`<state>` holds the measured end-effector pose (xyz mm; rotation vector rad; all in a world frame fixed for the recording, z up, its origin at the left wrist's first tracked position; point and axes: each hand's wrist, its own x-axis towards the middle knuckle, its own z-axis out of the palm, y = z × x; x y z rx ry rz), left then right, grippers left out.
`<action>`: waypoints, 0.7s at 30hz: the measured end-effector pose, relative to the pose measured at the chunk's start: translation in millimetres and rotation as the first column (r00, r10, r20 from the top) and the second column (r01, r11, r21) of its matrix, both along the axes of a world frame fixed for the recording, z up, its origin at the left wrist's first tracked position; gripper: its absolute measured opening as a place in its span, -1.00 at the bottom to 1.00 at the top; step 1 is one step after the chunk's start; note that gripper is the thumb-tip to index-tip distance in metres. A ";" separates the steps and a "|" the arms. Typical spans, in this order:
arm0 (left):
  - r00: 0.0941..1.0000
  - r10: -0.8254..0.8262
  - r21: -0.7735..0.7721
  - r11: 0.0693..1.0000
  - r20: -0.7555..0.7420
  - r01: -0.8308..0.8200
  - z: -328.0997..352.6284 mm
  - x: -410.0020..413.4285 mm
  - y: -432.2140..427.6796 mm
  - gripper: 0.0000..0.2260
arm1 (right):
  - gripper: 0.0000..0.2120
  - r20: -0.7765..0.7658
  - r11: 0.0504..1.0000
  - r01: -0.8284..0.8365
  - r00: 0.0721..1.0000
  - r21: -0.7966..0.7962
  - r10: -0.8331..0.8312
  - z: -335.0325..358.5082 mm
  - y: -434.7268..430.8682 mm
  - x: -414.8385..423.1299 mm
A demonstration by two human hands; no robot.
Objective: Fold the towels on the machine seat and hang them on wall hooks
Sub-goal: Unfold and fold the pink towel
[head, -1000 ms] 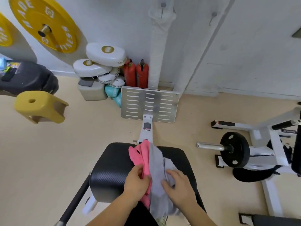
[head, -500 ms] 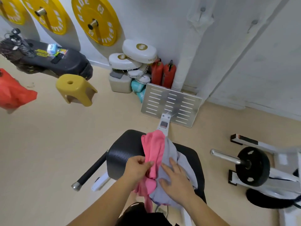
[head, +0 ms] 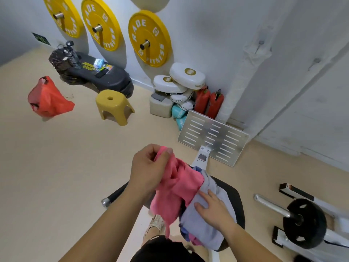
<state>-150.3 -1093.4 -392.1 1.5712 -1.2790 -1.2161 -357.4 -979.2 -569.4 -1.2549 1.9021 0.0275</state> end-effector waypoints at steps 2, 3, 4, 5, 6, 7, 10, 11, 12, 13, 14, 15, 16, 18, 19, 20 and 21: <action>0.998 0.025 -0.044 0.999 -0.059 -0.027 23.0 2.3 0.5 -0.88 | -0.40 0.008 1.000 0.001 1.000 0.026 -0.001 1.9 -0.2 -1.4; 0.998 -0.003 -0.046 0.999 -0.059 0.000 30.3 1.4 1.9 -0.87 | -0.41 0.020 1.000 0.007 1.000 0.019 -0.007 1.3 -0.1 -2.8; 0.999 -0.033 -0.044 0.999 -0.043 0.031 34.2 -0.2 3.9 -0.86 | -0.44 0.033 1.000 0.028 0.999 0.008 -0.028 3.1 -0.5 -3.3; 0.999 -0.044 -0.046 0.998 -0.021 0.043 35.8 -0.7 6.1 -0.85 | -0.46 0.049 0.999 0.054 0.997 -0.005 -0.054 4.2 -0.9 -3.5; 1.000 -0.029 -0.054 0.998 -0.011 0.028 36.2 -0.5 7.8 -0.85 | -0.47 0.047 0.997 0.078 0.996 -0.014 -0.077 5.8 -0.5 -3.3; 1.000 -0.005 -0.067 0.998 -0.006 0.004 36.7 1.1 8.2 -0.85 | -0.46 0.032 0.995 0.088 0.996 -0.041 -0.086 8.3 -1.2 -2.8; 1.000 -0.020 -0.083 0.996 -0.024 0.018 47.1 3.4 7.8 -0.86 | -0.46 -0.078 0.978 0.022 0.996 -0.207 -0.039 28.4 -7.7 6.7; 0.998 -0.045 -0.092 0.995 -0.045 0.041 52.6 2.6 7.5 -0.87 | -0.48 -0.051 0.959 0.029 0.998 -0.283 -0.045 35.8 -12.2 12.9; 0.996 -0.063 -0.105 0.993 -0.066 0.056 58.4 1.3 7.1 -0.88 | -0.52 -0.005 0.938 0.063 0.998 -0.342 -0.069 42.8 -17.0 18.1; 0.994 -0.074 -0.124 0.990 -0.076 0.065 64.7 -0.2 6.2 -0.89 | -0.59 0.049 0.926 0.117 0.993 -0.360 -0.106 46.4 -22.7 21.2; 0.994 -0.082 -0.145 0.987 -0.074 0.070 70.9 -1.4 4.6 -0.89 | -0.65 0.097 0.926 0.161 0.986 -0.342 -0.135 50.5 -27.7 21.8; 0.994 -0.085 -0.166 0.983 -0.062 0.074 76.5 -2.0 2.1 -0.89 | -0.66 0.144 0.936 0.184 0.979 -0.300 -0.147 51.2 -30.2 20.2; 0.996 -0.085 -0.189 0.979 -0.040 0.076 81.4 -2.0 -0.9 -0.89 | -0.65 0.187 0.954 0.193 0.971 -0.230 -0.152 49.7 -28.8 16.9; 0.996 -0.085 -0.228 0.970 0.017 0.087 87.6 -1.8 -8.5 -0.87 | -0.60 0.248 0.978 0.186 0.956 -0.094 -0.158 43.3 -21.2 8.5; 0.995 -0.085 -0.234 0.968 0.045 0.093 88.0 -1.6 -12.9 -0.86 | -0.58 0.263 0.983 0.180 0.951 -0.047 -0.161 39.3 -17.3 4.8; 0.994 -0.085 -0.228 0.969 0.073 0.099 86.5 -0.3 -17.7 -0.84 | -0.57 0.268 0.986 0.166 0.951 -0.022 -0.154 34.5 -14.6 1.6; 0.990 -0.088 -0.213 0.971 0.109 0.110 84.1 2.1 -22.8 -0.83 | -0.56 0.259 0.988 0.156 0.954 -0.001 -0.150 28.3 -14.6 -0.6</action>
